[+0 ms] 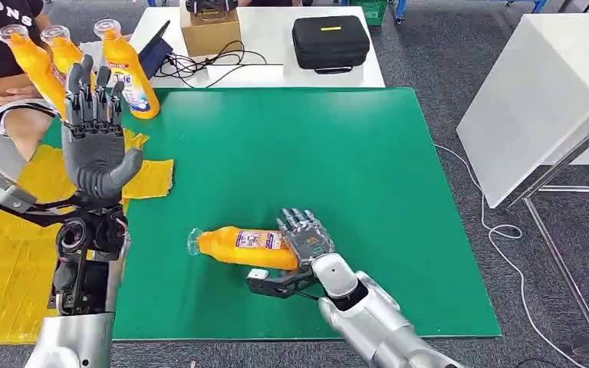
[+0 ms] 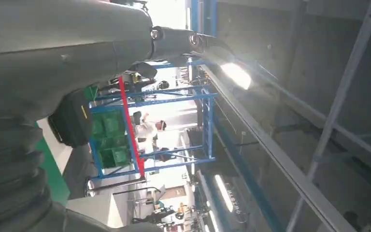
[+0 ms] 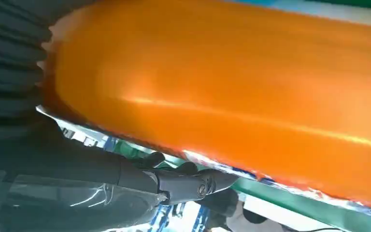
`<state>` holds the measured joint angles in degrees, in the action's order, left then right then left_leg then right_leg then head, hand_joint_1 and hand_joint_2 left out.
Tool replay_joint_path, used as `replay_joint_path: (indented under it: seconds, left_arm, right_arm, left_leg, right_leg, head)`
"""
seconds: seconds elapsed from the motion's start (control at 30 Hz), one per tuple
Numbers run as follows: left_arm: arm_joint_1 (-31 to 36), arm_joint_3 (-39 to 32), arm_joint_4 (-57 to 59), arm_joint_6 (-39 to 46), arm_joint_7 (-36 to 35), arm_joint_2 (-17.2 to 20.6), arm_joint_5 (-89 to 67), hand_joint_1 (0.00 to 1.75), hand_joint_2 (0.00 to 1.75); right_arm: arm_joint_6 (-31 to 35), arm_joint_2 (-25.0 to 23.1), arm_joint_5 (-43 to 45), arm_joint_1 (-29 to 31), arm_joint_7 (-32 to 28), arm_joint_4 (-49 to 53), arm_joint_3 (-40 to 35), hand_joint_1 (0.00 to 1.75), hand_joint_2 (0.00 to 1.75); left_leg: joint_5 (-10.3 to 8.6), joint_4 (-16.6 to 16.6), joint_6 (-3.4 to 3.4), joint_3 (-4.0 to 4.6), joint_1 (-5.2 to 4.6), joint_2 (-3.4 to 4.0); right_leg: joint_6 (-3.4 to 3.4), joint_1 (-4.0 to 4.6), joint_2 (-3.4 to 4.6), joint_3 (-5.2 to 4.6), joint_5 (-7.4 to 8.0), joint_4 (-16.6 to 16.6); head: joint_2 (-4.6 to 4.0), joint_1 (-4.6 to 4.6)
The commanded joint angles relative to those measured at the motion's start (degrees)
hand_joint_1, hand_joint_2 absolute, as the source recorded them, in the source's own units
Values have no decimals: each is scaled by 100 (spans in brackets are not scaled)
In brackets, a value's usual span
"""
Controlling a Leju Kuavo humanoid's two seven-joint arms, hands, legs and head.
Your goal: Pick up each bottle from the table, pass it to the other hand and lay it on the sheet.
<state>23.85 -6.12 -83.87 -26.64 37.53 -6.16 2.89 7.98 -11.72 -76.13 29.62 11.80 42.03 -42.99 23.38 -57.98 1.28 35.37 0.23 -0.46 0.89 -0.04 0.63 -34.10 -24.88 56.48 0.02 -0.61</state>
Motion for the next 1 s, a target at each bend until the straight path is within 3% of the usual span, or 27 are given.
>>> replay_joint_path:
  seconds: [0.03, 0.9, 1.0]
  left_arm:
    - [105, -211, 119, -13, -70, -145, 33, 0, 175]
    - [-175, -273, 13, -77, -33, -209, 43, 0, 175]
    - [-220, -300, -29, -91, -25, -222, 34, 0, 175]
  right_arm:
    - [-88, 161, -16, 88, -27, -40, 248, 173, 175]
    - [-210, 227, -79, -83, -169, -24, 417, 175, 175]
    - [16, 215, -6, -133, -210, 128, 576, 175, 175]
  left_leg:
    - [4, 3, -3, -12, 1, -3]
    - [7, 5, -4, -21, 1, -4]
    - [4, 5, -3, -14, 0, -3]
  right_leg:
    - [2, 1, -9, 15, -5, -5]
    - [3, 1, -11, 25, -8, -8]
    - [1, 0, -8, 17, -5, -6]
  head:
    - [0, 0]
    - [0, -2]
    - [0, 0]
